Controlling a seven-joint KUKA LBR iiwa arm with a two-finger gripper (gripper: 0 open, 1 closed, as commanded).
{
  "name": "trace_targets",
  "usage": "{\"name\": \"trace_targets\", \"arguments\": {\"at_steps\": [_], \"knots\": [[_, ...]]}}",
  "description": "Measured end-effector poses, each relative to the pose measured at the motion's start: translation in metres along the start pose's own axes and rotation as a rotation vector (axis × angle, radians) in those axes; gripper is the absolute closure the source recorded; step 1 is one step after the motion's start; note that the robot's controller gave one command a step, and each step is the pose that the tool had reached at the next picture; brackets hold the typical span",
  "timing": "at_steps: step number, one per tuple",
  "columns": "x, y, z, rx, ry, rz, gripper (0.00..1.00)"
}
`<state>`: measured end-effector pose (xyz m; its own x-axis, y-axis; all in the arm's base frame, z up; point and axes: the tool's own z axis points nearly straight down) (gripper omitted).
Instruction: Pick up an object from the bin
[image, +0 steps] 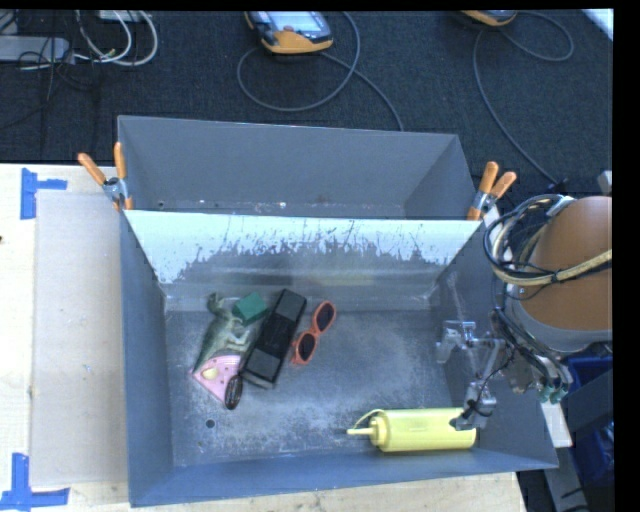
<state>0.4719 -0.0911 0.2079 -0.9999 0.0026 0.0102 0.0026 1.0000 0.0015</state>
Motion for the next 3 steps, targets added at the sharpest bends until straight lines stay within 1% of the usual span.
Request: {"name": "trace_targets", "arguments": {"at_steps": [1,2,3], "knots": [[-0.002,0.001,-0.004,0.001,-0.008,-0.004,0.0],[-0.004,0.002,0.058,0.001,-0.009,-0.081,0.0],[-0.006,0.002,0.134,0.002,-0.012,-0.105,0.0]]}}
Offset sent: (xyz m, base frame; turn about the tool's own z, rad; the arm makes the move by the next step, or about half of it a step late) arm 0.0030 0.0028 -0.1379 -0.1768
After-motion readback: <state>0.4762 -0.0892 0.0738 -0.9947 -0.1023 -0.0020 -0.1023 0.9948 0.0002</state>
